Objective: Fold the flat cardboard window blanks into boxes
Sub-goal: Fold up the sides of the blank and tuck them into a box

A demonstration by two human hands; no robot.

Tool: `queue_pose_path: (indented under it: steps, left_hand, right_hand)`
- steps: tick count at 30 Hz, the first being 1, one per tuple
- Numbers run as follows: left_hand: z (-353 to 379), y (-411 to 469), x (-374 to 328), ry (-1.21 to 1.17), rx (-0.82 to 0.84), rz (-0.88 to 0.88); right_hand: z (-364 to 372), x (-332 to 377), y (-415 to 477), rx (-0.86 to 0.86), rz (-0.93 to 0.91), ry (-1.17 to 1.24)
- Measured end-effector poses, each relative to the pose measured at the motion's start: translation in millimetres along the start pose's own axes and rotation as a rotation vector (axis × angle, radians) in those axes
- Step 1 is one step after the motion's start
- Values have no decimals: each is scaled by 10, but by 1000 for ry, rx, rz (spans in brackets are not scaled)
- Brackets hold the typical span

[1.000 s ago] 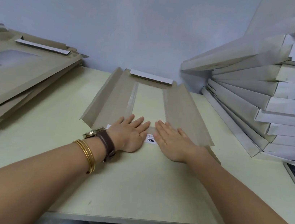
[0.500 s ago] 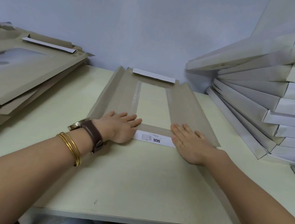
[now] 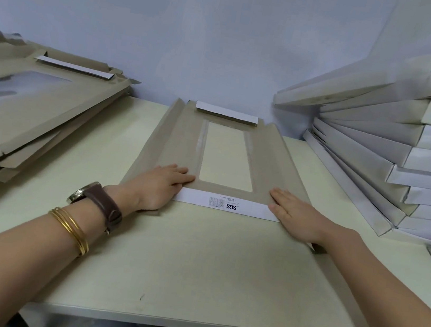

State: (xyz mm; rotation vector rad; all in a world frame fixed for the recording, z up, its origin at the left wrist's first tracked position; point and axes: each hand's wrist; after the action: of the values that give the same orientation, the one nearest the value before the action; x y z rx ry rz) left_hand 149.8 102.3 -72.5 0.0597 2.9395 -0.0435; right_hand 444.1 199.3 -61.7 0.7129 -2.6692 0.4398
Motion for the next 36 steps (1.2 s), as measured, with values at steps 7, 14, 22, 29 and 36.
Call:
queue_pose_path:
  steps: [7, 14, 22, 29, 36]
  left_hand:
    - [-32, -96, -82, 8, -149, 2]
    - [-105, -181, -155, -118, -164, -85]
    - [-124, -234, -241, -44, -82, -93]
    - [-102, -272, -186, -60, -10, 10]
    - [-43, -353, -165, -93, -214, 10]
  right_hand:
    - [-32, 52, -128, -180, -109, 159]
    - [55, 37, -255, -312, -171, 267]
    - [75, -29, -288, -328, -184, 308]
    - [107, 3, -356, -301, -254, 219]
    - [127, 22, -427, -375, -239, 251]
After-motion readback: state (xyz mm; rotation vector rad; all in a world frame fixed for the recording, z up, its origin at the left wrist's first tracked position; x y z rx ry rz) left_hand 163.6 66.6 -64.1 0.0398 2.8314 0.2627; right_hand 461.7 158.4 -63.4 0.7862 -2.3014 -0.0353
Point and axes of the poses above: each hand's wrist, its own y-axis towards the middle knuckle, its own z-axis out of the palm, x = y × z, and after that the axes turned 13 degrees about y, right-handed
